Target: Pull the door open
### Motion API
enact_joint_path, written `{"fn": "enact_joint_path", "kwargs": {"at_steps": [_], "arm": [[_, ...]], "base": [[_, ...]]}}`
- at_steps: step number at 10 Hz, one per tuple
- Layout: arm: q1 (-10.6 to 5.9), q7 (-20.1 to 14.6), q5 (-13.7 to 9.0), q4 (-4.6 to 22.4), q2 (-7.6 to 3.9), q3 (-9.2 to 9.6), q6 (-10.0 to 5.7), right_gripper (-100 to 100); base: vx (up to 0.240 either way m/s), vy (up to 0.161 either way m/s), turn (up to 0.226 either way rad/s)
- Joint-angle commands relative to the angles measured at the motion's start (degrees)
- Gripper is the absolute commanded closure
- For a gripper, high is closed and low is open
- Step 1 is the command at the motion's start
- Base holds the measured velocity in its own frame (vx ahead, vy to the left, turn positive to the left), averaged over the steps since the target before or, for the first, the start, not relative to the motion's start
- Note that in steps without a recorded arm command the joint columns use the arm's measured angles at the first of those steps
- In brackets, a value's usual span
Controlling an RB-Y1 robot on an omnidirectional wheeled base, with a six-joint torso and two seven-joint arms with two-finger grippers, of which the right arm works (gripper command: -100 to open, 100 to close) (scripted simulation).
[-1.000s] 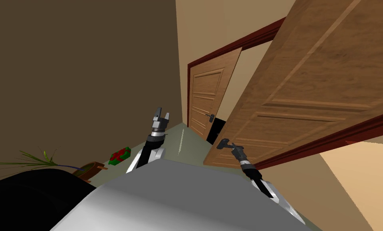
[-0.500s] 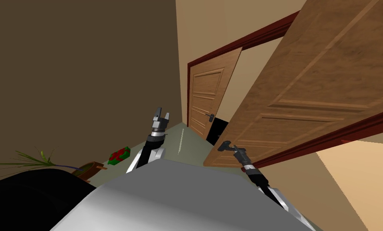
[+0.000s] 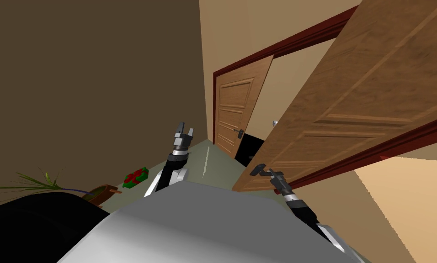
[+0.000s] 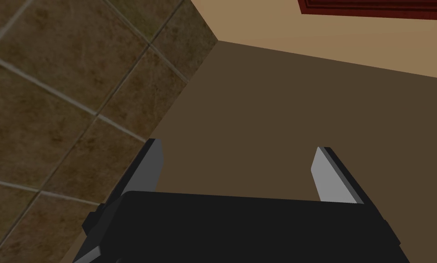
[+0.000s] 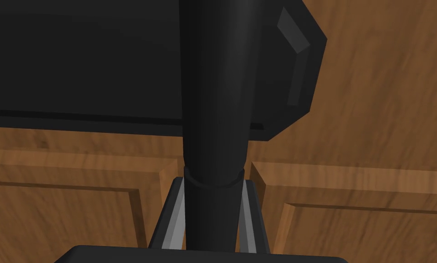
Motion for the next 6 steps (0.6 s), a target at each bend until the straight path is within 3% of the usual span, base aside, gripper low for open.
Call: {"fn": "enact_joint_path", "kwargs": {"at_steps": [1, 2, 3, 5, 6], "arm": [[0.84, -0.3, 0.1, 0.3, -0.23, 0.25, -1.81, 100], [1.49, -0.6, 0.2, 1.0, -0.86, 0.22, -3.76, 100], [1.49, -0.6, 0.2, 1.0, -0.86, 0.22, -3.86, 100], [2.74, -1.3, 0.3, 2.4, -2.04, 0.15, -7.43, 100], [2.74, -1.3, 0.3, 2.4, -2.04, 0.15, -7.73, 100]], "base": [[-0.022, -0.009, -0.015], [-0.021, -0.009, -0.007], [-0.016, -0.008, -0.01], [-0.015, -0.019, -0.011], [-0.017, -0.013, -0.013]]}}
